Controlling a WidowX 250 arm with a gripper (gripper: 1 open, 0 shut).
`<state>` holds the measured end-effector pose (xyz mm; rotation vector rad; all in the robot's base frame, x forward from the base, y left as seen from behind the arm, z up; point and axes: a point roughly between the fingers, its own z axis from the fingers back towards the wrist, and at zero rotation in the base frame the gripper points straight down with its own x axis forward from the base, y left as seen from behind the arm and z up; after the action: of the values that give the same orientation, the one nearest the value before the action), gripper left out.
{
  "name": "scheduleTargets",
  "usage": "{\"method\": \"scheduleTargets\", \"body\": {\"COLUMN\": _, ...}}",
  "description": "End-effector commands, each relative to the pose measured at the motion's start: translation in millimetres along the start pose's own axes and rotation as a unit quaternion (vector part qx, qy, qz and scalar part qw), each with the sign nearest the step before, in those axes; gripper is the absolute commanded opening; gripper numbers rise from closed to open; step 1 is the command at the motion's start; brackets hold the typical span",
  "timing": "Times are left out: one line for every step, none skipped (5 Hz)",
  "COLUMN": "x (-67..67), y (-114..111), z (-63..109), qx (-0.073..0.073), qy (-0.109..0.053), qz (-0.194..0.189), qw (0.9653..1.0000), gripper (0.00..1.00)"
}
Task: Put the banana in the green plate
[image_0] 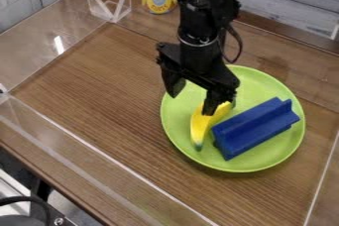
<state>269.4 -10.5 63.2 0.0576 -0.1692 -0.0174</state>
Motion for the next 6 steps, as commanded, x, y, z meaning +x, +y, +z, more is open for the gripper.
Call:
{"method": "scheduleTargets", "body": {"x": 3.4, "y": 2, "z": -1.3, "qx": -0.002, "qy": -0.011, "qz": 0.004, "qw": 0.9999, "gripper": 1.0}}
{"method": "scheduleTargets", "body": {"x": 1.9, "y": 1, "z": -8.2, "qx": -0.004, "qy": -0.009, "qz": 0.004, "qw": 0.9999, "gripper": 1.0}}
{"method": "scheduleTargets", "body": {"x": 0.3, "y": 0, "z": -15.4, "qx": -0.005, "qy": -0.007, "qz": 0.006, "qw": 0.9999, "gripper": 1.0}}
{"method": "scheduleTargets", "body": {"x": 2.6, "y": 0, "z": -16.3, "qx": -0.007, "qy": -0.005, "qz": 0.002, "qw": 1.0, "gripper": 1.0}}
{"method": "scheduleTargets", "body": {"x": 5.1, "y": 1, "z": -5.4, "qx": -0.013, "qy": -0.008, "qz": 0.004, "qw": 0.9999, "gripper": 1.0}}
{"method": "scheduleTargets", "body": {"x": 7.5, "y": 3, "z": 6.0, "qx": -0.02, "qy": -0.011, "qz": 0.006, "qw": 0.9997, "gripper": 1.0}}
